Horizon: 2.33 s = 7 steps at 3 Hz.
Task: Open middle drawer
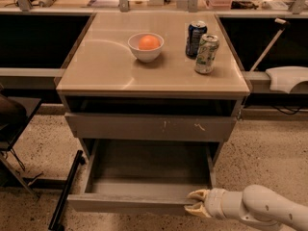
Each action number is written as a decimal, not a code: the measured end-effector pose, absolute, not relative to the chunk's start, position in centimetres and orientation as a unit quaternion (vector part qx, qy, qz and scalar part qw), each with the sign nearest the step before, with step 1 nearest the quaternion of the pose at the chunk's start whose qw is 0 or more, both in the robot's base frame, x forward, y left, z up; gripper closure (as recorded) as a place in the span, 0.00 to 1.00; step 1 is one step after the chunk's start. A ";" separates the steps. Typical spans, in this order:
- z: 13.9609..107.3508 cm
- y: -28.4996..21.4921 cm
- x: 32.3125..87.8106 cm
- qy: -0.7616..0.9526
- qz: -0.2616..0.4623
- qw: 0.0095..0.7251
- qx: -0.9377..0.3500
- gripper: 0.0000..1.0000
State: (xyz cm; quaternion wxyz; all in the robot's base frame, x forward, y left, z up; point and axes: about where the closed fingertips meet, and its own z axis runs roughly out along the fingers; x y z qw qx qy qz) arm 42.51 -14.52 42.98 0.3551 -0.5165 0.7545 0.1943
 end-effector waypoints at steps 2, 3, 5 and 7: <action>42.9 -14.8 41.3 0.754 0.198 0.350 -0.519 0.82; 42.9 -14.8 41.3 0.754 0.198 0.350 -0.519 0.59; 42.9 -14.8 41.3 0.754 0.198 0.350 -0.519 0.13; 42.9 -14.8 41.3 0.754 0.198 0.350 -0.519 0.00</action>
Offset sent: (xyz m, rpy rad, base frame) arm -0.0116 -0.0030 -0.0045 -0.0011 0.0108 0.0082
